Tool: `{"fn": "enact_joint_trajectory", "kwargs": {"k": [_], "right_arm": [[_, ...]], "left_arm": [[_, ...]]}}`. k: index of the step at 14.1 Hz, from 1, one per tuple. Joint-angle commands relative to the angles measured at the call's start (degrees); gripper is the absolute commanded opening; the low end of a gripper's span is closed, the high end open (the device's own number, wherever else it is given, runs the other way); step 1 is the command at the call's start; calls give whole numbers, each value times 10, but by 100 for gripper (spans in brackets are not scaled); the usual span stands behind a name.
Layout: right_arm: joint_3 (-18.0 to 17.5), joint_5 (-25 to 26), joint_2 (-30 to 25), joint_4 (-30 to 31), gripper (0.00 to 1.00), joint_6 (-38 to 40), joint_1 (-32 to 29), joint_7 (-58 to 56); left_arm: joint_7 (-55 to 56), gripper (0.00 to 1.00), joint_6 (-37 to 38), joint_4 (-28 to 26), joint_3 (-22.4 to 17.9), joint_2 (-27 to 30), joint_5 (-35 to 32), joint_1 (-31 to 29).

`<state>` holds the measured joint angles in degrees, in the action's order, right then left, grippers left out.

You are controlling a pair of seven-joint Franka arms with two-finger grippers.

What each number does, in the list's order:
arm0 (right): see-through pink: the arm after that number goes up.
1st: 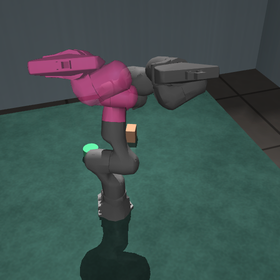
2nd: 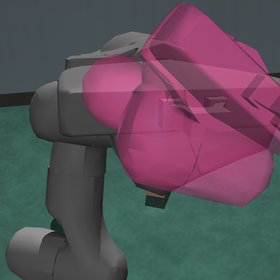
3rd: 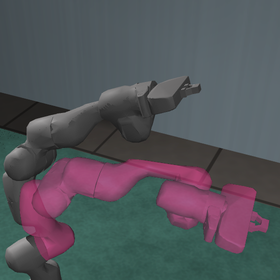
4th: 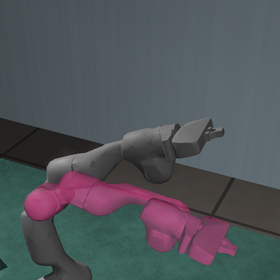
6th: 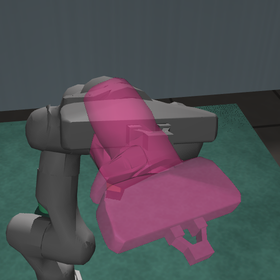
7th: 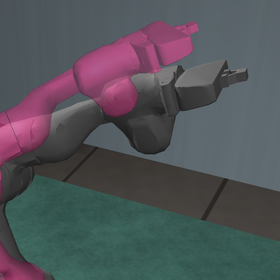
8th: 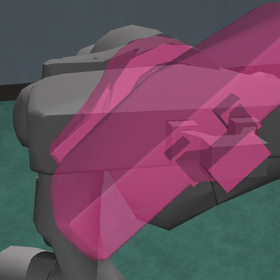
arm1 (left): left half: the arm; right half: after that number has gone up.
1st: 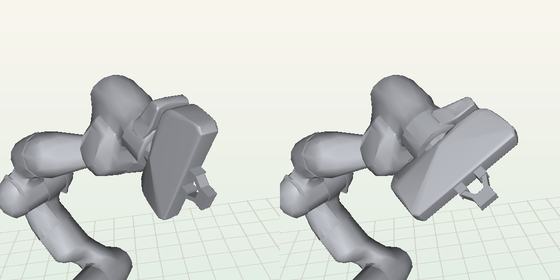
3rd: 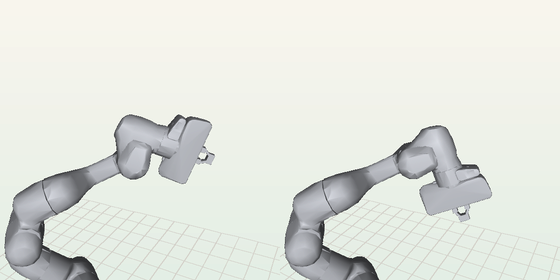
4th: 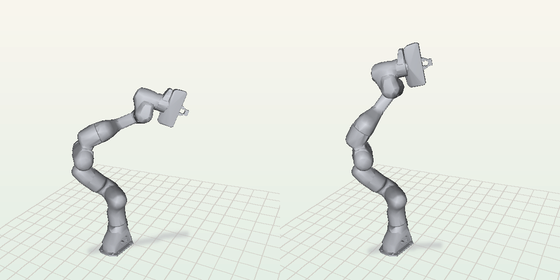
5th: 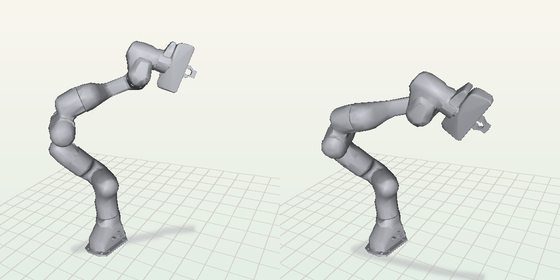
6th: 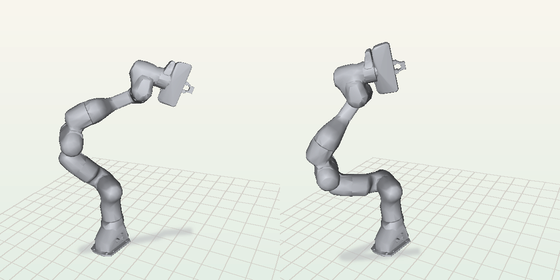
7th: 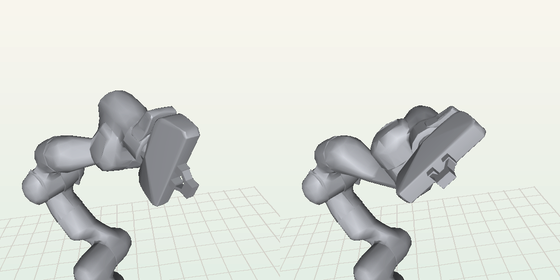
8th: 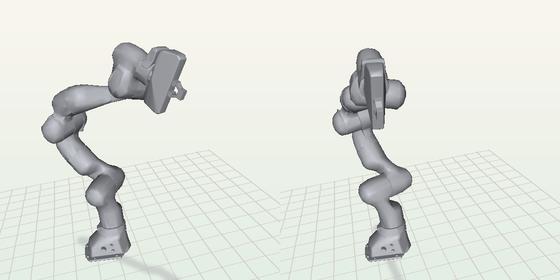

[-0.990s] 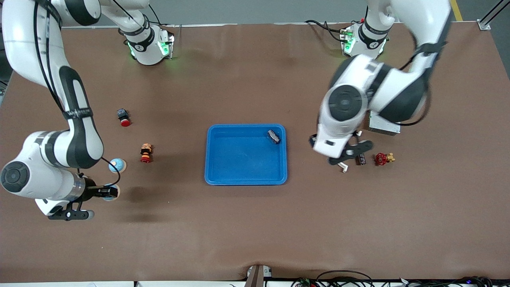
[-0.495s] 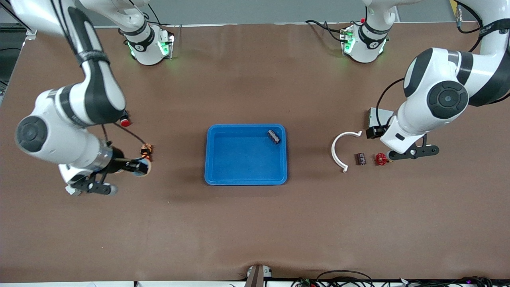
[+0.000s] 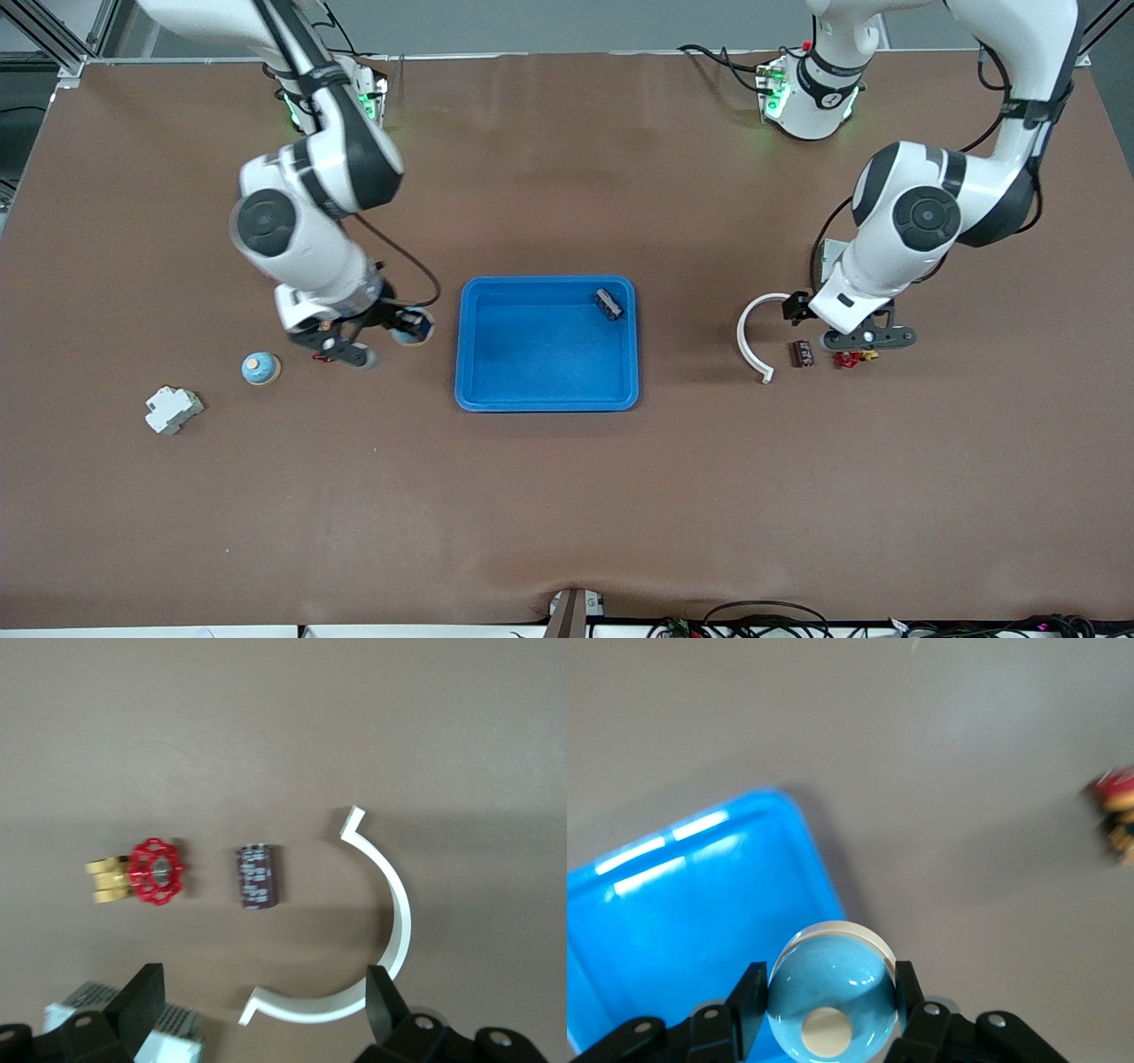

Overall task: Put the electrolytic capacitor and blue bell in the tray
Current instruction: 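Carry the bell to the tray while the left gripper grasps another capacitor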

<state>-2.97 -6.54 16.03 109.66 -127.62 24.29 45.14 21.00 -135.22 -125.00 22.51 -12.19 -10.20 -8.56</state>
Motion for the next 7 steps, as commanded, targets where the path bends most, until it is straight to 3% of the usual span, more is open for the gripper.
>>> {"fn": "enact_joint_trajectory", "kwargs": {"k": [1,7], "right_arm": [[7,1,6,10,0,-17,30,49],[8,2,75,15,0,-117,102,164]], "left_arm": [[-11,100,-31,-16,1,-15,7,-12],[-2,100,-95,18,-19,-106,4,-22]]}}
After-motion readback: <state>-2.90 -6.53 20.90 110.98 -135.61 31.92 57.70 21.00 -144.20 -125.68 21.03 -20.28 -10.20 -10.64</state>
